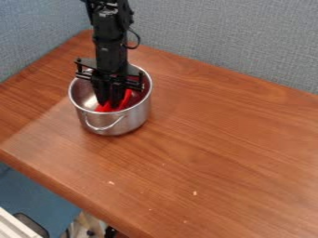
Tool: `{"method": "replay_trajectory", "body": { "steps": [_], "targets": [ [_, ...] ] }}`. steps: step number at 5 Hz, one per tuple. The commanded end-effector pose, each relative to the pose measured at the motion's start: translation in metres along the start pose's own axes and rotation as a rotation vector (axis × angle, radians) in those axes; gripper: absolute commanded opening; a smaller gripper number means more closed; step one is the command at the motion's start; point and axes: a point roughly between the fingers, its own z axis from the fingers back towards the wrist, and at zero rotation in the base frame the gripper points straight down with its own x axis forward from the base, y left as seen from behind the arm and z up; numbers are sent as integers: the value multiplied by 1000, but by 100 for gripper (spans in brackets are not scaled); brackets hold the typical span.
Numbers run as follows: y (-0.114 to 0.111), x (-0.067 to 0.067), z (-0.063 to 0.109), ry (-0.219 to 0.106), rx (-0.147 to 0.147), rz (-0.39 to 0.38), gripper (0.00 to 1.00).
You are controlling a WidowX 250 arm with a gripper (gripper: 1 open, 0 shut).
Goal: Put the red object in the metal pot
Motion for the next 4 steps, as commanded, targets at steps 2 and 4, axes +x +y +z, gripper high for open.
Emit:
{"method": "replay_trajectory", "body": {
  "steps": [2, 4],
  "targets": [
    [-3, 11, 20, -63, -1, -9, 0],
    [-8, 11, 29, -68, -12, -30, 100]
  ]
}}
